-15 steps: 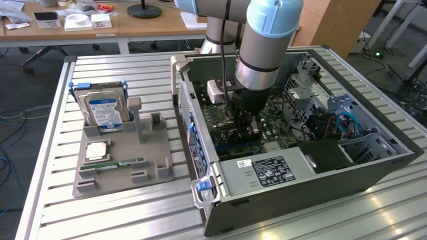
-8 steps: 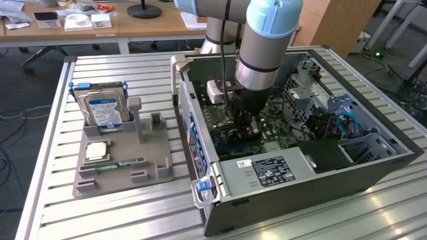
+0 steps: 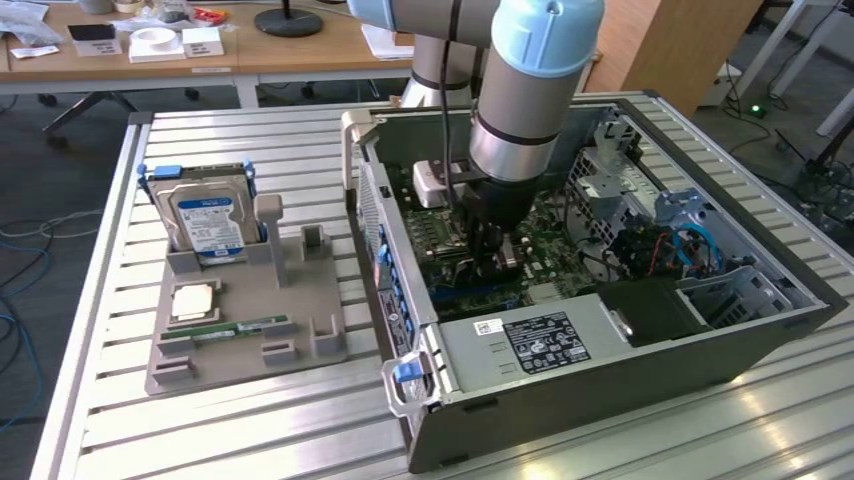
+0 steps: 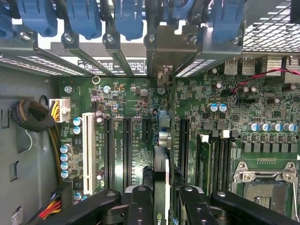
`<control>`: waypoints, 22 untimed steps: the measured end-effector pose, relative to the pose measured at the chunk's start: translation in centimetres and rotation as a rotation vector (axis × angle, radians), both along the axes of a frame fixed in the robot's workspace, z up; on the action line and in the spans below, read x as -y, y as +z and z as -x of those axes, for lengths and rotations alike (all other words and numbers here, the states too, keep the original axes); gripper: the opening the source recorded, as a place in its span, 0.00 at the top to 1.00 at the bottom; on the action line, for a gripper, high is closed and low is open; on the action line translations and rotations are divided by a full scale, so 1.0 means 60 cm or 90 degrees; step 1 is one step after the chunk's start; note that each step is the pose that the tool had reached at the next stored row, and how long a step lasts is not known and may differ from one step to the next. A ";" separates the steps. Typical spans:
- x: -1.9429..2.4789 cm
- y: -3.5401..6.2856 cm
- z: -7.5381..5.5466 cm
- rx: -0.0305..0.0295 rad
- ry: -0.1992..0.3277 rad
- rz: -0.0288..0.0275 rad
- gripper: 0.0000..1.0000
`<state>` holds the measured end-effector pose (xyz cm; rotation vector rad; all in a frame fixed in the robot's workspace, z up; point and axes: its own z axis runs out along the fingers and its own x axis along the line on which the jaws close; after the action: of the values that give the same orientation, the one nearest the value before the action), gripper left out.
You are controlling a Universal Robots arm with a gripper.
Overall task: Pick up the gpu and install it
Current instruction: 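Insert the gpu into the slot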
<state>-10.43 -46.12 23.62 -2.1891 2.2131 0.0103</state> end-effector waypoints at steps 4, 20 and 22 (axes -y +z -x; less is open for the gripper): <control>0.0000 0.000 0.000 0.0001 0.000 0.0000 0.74; 0.0002 -0.003 0.003 0.0003 0.001 0.0000 0.74; 0.0002 -0.003 0.003 0.0002 0.001 0.0002 0.74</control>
<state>-10.60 -46.14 23.41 -2.1902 2.2119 0.0095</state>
